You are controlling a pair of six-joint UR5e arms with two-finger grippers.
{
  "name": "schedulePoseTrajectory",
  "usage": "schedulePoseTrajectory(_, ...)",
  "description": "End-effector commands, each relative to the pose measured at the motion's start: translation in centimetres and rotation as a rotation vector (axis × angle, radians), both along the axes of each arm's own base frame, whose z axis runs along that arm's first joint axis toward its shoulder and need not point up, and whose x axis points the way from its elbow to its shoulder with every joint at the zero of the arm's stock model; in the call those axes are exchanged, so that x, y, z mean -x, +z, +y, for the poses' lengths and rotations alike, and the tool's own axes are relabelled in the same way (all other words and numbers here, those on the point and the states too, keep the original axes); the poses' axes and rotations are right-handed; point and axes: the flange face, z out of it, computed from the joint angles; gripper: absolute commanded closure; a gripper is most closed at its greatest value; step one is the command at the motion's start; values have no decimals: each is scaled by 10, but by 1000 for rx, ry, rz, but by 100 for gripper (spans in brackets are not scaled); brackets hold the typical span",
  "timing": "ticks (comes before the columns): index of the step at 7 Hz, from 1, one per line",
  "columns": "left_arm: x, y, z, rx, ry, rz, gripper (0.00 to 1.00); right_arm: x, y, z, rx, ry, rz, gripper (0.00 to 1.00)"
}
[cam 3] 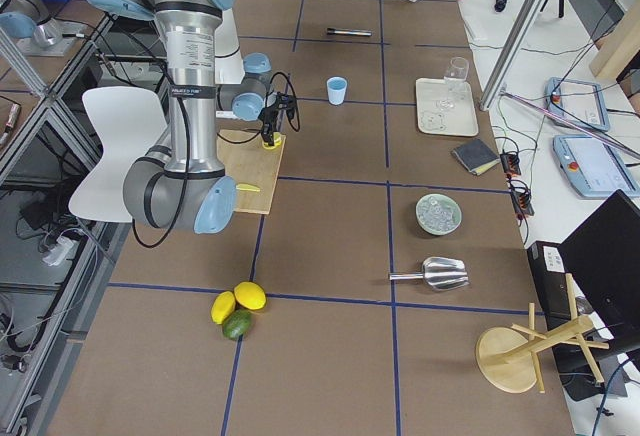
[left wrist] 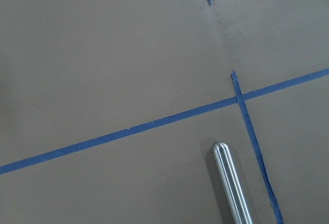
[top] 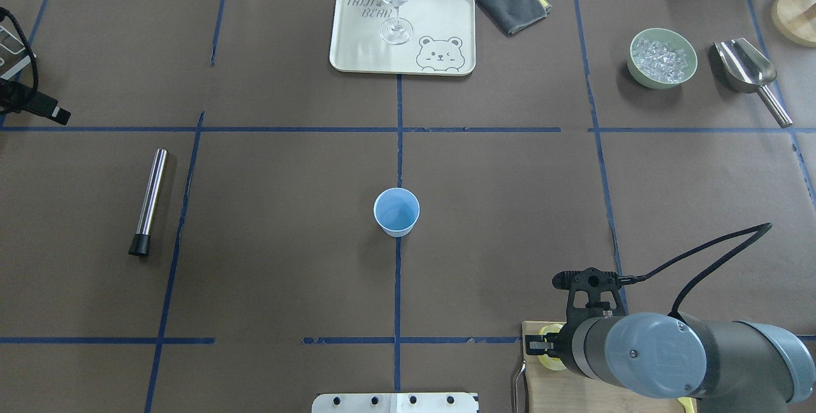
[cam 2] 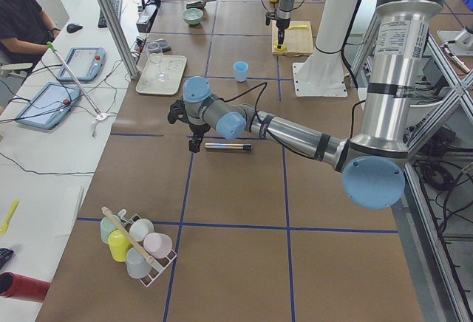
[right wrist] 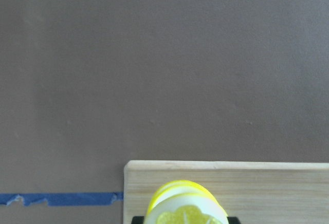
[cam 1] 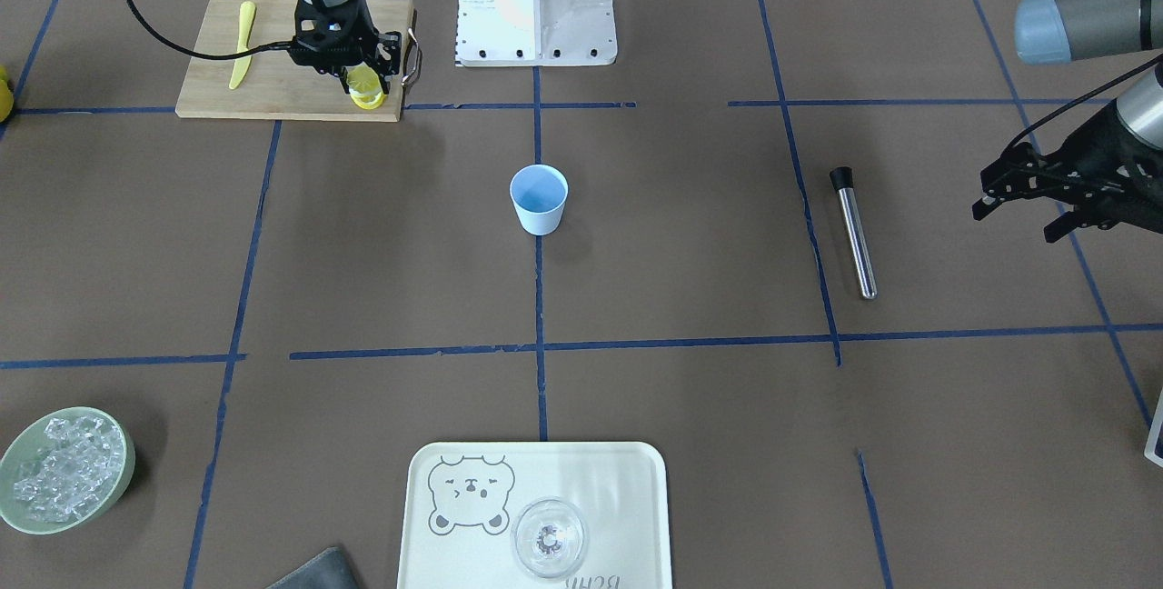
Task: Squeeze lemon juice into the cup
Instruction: 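Grasp the lemon slice with the right gripper and lift it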
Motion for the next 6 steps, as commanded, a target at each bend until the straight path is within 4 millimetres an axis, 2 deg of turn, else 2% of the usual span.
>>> schedulePoseTrajectory(1, 0, -1, 0, -2, 0, 1, 0, -5, -4, 0, 1, 1, -9, 67)
schedulePoseTrajectory(3, 0, -3, -1, -3, -1, 2, 0, -11, -6, -2, 0, 7, -12, 66)
schedulePoseTrajectory(4, -1, -4, -1, -2, -3, 3, 0, -22, -10, -2, 0, 9, -20, 66)
schedulePoseTrajectory(6, -1, -5, -2, -2, -4, 6, 0, -32, -16, -5, 8, 13, -33, 66)
